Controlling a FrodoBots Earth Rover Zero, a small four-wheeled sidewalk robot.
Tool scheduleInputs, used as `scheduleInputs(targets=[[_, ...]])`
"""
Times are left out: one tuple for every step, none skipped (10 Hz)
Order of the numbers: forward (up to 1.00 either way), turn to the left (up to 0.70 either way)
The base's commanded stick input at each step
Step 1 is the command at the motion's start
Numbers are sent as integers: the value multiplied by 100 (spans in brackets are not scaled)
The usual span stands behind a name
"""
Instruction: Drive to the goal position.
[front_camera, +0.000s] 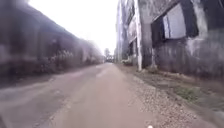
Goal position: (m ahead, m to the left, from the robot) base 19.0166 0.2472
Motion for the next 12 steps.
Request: scheduleInputs(targets=[[50,0],[50,0],[50,0],[50,0],[50,0],[50,0],[50,0],[50,0],[50,0],[50,0],[50,0],[50,0]])
